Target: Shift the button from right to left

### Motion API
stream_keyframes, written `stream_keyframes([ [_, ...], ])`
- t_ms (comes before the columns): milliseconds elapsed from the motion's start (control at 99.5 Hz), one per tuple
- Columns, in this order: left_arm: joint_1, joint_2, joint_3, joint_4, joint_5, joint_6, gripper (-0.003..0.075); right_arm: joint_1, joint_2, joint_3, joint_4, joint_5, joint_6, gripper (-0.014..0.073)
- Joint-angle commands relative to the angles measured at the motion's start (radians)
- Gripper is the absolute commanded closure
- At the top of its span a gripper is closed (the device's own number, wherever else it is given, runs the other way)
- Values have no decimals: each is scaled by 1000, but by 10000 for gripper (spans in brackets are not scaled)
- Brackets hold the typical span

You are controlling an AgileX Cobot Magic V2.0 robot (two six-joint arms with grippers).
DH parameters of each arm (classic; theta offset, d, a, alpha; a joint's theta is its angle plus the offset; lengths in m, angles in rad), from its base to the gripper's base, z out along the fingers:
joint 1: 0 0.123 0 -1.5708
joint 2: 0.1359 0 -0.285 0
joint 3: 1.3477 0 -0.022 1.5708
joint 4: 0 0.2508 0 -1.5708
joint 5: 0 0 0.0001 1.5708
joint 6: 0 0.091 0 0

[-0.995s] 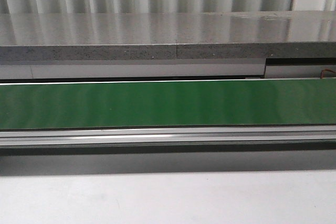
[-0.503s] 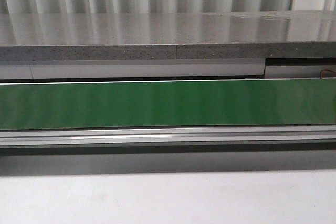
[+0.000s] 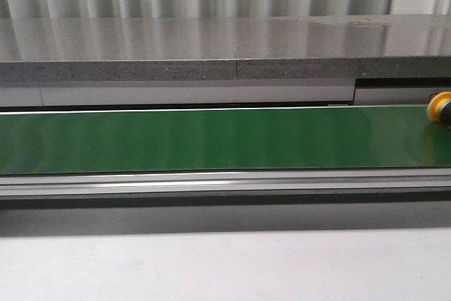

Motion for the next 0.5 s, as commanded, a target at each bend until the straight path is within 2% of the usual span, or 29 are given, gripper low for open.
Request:
stream_keyframes([
  [0,-3,-34,25,-2,-87,-11,740,1,-128,50,6,-61,-14,-61],
  [372,-3,-34,25,-2,-87,-11,740,-1,-609,350,-1,8,-14,-59],
  [493,-3,-34,25,-2,-87,-11,740,-1,-680,377,-21,26,-14,20],
])
